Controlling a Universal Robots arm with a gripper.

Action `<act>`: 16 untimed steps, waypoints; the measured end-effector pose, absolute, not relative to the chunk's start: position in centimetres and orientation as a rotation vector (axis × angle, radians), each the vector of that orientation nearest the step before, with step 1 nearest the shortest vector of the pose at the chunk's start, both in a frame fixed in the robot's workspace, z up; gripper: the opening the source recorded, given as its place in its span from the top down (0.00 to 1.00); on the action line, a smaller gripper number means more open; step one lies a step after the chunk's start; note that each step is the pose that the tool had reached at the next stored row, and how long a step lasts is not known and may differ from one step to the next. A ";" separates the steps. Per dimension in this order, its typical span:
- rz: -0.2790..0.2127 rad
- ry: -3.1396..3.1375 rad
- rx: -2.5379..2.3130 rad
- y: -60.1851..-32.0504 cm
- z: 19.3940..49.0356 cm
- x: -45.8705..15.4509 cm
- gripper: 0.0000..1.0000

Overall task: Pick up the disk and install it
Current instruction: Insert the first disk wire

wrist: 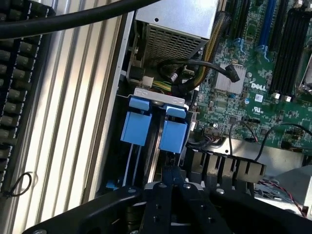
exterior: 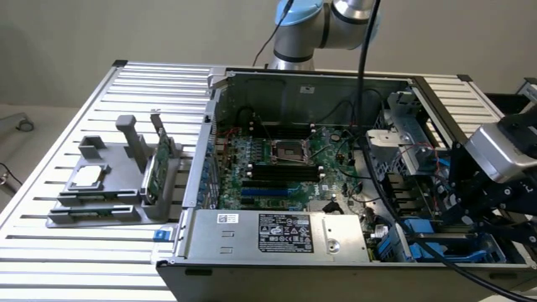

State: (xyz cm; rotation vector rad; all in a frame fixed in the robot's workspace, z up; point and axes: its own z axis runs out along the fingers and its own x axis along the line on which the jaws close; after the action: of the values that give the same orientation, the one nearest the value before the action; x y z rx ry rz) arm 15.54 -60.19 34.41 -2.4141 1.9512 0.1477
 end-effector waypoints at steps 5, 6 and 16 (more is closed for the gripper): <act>0.147 1.952 -2.415 -60.2 35.6 15.5 0.83; 0.147 1.953 -2.413 -60.2 35.7 15.5 0.83; 0.144 2.087 -2.292 -60.2 35.8 15.5 0.57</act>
State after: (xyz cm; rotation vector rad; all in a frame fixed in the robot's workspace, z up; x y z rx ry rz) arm 15.55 -60.18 35.79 -2.2921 2.0865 0.1441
